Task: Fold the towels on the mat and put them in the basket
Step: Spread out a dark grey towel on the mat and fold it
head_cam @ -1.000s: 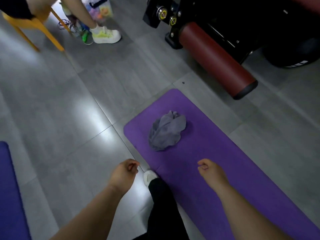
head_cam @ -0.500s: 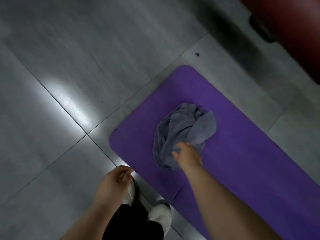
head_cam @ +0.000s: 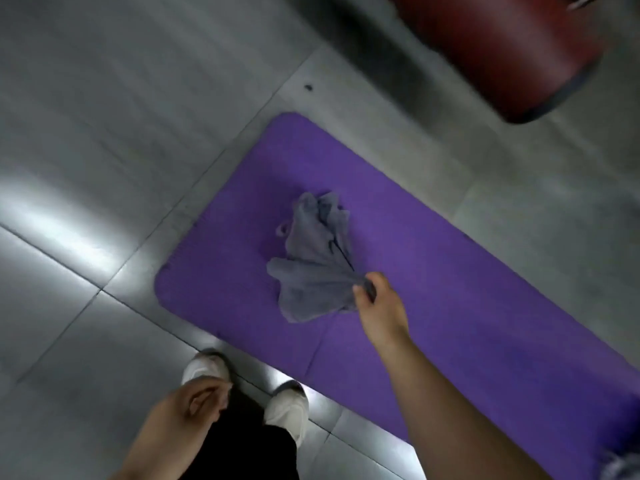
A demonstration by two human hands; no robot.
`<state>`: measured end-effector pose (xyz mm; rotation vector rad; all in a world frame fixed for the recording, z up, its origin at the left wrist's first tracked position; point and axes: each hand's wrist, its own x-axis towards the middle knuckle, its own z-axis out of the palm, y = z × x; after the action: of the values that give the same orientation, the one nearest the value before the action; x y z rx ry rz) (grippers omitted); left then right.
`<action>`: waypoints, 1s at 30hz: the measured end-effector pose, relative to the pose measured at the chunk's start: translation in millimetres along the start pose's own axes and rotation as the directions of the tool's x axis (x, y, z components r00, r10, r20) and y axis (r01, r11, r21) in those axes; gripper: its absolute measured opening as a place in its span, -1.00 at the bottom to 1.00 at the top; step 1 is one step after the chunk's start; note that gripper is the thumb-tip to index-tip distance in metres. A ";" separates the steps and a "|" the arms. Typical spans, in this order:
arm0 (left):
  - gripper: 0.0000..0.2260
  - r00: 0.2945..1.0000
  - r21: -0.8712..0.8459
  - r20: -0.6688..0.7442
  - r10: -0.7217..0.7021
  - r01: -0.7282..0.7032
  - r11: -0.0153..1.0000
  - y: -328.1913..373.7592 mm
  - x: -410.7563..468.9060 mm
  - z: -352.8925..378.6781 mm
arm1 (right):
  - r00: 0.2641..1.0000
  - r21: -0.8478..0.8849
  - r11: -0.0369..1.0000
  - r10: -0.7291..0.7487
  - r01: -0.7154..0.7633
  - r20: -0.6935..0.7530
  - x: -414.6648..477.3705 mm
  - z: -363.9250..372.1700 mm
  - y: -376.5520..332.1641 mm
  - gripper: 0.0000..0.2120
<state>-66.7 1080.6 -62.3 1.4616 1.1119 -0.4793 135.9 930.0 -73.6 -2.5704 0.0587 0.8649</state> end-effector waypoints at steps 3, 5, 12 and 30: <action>-0.72 0.986 0.087 0.092 0.136 -0.144 0.986 76.6 -70.7 9.0 | 0.991 0.276 0.961 0.003 0.034 -0.133 -79.6 -94.8 -27.5 -0.84; -0.65 0.957 0.080 0.155 0.245 -0.259 0.963 137.0 -118.5 13.7 | 0.985 0.432 0.901 0.033 0.045 -0.172 -131.0 -159.2 -47.1 -0.75; -0.37 0.757 0.075 0.310 0.575 -0.622 0.779 284.2 -259.8 30.5 | 0.948 0.768 0.573 -0.052 0.286 -0.313 -289.0 -341.2 -71.2 -0.83; -0.76 0.669 -0.468 0.224 0.708 -0.563 0.681 381.0 -553.7 261.9 | 0.607 0.367 0.837 0.054 0.406 -0.793 -436.3 -514.0 176.8 -0.83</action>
<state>73.6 691.1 528.5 1.2472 0.2706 -0.0289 46.2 519.3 482.4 -2.1547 0.2417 -0.3963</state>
